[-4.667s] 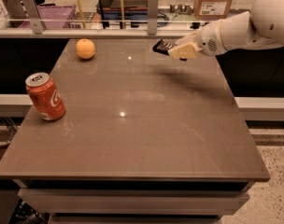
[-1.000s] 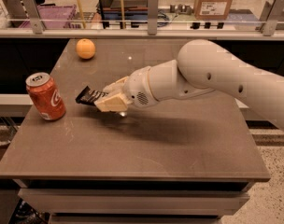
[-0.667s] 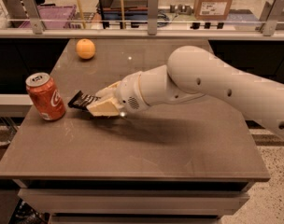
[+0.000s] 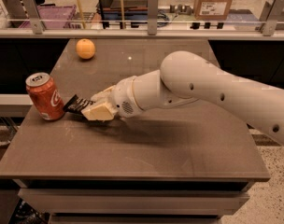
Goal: Move rxbar chocolate near coke can
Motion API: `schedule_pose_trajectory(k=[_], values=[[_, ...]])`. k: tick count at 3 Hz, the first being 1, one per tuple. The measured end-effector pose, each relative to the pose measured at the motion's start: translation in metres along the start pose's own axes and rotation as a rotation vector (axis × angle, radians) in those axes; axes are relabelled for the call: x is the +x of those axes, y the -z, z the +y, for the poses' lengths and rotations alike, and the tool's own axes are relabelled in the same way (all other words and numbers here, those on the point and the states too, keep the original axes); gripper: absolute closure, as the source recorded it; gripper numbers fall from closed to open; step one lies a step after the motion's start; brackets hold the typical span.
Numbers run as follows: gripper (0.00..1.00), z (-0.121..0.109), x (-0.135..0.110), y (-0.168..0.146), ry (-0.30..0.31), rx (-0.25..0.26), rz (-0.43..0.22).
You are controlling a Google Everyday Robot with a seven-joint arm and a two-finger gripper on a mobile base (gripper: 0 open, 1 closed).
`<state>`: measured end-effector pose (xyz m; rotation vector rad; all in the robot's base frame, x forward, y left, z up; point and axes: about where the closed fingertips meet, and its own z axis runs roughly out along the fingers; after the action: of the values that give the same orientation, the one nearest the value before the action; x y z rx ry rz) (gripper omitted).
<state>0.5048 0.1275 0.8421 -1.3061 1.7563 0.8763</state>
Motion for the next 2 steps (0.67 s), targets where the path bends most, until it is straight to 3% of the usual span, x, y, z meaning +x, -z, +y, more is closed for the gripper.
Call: schedule_pose_trajectory(k=[2], values=[[0.36, 0.003, -0.0019, -0.0019, 0.005, -0.004, 0.001]])
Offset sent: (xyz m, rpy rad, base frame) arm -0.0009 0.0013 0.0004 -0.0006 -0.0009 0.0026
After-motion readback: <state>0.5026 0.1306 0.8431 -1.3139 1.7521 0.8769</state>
